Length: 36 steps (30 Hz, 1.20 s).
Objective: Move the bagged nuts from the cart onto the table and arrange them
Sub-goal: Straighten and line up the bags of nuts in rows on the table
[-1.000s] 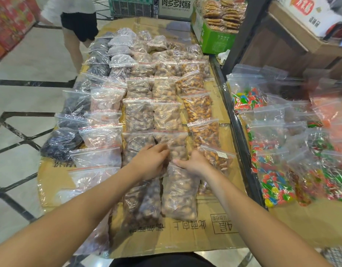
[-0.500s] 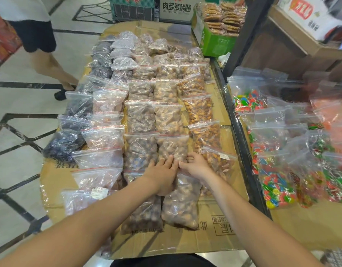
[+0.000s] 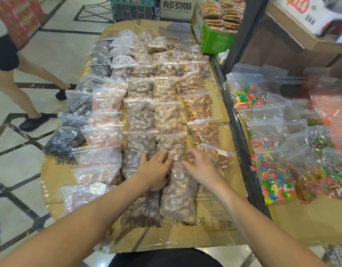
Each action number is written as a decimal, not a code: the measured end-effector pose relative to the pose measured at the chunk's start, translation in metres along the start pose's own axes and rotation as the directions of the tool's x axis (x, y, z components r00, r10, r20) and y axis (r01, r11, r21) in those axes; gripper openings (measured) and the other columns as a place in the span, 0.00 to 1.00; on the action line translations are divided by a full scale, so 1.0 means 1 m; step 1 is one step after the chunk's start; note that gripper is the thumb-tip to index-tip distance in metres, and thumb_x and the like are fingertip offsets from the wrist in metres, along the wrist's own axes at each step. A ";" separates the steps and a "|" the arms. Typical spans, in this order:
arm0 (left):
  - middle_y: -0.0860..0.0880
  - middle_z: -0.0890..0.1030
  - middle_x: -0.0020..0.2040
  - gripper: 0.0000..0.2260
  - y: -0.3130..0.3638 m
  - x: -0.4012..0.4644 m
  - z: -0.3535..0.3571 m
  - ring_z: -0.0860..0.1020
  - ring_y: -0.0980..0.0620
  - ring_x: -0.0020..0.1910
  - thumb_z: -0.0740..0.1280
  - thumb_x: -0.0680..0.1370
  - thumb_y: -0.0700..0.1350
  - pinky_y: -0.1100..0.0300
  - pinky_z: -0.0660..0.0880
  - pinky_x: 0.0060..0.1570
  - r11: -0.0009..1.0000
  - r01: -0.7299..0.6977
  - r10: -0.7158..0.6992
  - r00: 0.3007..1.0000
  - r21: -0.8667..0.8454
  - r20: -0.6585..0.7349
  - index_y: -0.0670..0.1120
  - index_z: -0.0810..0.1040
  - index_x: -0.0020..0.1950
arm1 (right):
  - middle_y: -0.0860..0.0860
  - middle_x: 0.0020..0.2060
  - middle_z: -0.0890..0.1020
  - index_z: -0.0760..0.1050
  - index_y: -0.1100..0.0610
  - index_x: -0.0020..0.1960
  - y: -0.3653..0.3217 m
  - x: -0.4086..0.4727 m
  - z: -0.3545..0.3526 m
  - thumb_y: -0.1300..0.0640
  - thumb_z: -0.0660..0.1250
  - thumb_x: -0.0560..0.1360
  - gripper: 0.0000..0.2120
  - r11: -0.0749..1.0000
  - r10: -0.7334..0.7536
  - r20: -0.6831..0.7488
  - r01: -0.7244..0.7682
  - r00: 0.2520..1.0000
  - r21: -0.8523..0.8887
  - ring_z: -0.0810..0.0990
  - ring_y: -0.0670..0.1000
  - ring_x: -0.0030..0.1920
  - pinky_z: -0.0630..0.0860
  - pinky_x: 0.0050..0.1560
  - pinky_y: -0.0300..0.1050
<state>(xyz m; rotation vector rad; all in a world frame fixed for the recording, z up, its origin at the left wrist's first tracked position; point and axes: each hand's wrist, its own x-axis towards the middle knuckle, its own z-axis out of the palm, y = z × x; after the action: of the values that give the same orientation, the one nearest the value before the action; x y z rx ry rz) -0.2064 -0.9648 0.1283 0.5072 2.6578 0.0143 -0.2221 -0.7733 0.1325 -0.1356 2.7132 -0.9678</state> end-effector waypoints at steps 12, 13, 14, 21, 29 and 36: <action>0.41 0.71 0.70 0.31 0.040 -0.051 0.043 0.76 0.39 0.62 0.59 0.76 0.63 0.43 0.73 0.61 0.988 -0.151 0.150 0.972 0.010 -0.183 0.47 0.67 0.75 | 0.50 0.48 0.80 0.64 0.52 0.66 0.018 -0.067 0.014 0.45 0.66 0.82 0.19 0.978 0.191 0.184 -0.203 0.964 0.048 0.79 0.51 0.47 0.68 0.36 0.40; 0.40 0.70 0.72 0.33 0.044 -0.054 0.049 0.78 0.39 0.60 0.59 0.76 0.63 0.43 0.74 0.61 0.993 -0.120 0.121 0.977 0.015 -0.178 0.46 0.66 0.76 | 0.49 0.48 0.80 0.65 0.50 0.63 0.019 -0.067 0.017 0.45 0.68 0.81 0.17 0.972 0.197 0.147 -0.213 0.969 0.102 0.80 0.50 0.46 0.68 0.35 0.40; 0.39 0.70 0.73 0.34 0.047 -0.057 0.054 0.80 0.39 0.58 0.59 0.77 0.63 0.44 0.75 0.59 0.996 -0.091 0.093 0.980 0.021 -0.177 0.44 0.67 0.76 | 0.49 0.47 0.81 0.65 0.47 0.61 0.019 -0.067 0.019 0.45 0.69 0.79 0.17 0.969 0.190 0.121 -0.206 0.974 0.139 0.80 0.49 0.45 0.68 0.35 0.39; 0.39 0.61 0.78 0.35 0.062 -0.062 0.059 0.74 0.39 0.66 0.58 0.80 0.61 0.45 0.71 0.63 0.993 0.034 -0.053 0.985 -0.115 -0.166 0.42 0.58 0.81 | 0.44 0.56 0.77 0.60 0.42 0.71 0.023 -0.068 0.032 0.52 0.75 0.76 0.31 0.903 0.172 0.140 -0.213 0.975 0.374 0.79 0.45 0.54 0.75 0.50 0.40; 0.41 0.46 0.83 0.37 0.070 -0.070 0.056 0.66 0.37 0.72 0.45 0.78 0.64 0.46 0.65 0.69 0.979 0.126 -0.136 0.989 -0.160 -0.054 0.45 0.47 0.83 | 0.51 0.58 0.79 0.62 0.45 0.69 0.026 -0.058 0.030 0.49 0.79 0.72 0.34 0.814 0.258 0.273 -0.360 0.927 0.455 0.80 0.51 0.57 0.80 0.58 0.49; 0.39 0.37 0.82 0.34 0.084 -0.071 0.049 0.60 0.36 0.76 0.51 0.84 0.57 0.43 0.60 0.73 0.970 0.180 -0.183 0.983 -0.164 -0.005 0.43 0.41 0.83 | 0.51 0.61 0.78 0.64 0.40 0.65 0.011 -0.048 0.038 0.49 0.75 0.76 0.25 0.824 0.306 0.196 -0.362 0.932 0.437 0.80 0.52 0.58 0.80 0.62 0.54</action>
<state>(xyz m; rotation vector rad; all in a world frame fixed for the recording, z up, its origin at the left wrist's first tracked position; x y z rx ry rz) -0.0972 -0.9153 0.1208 0.2108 2.6832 0.1812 -0.1653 -0.7800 0.1070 0.3557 2.2095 -1.4064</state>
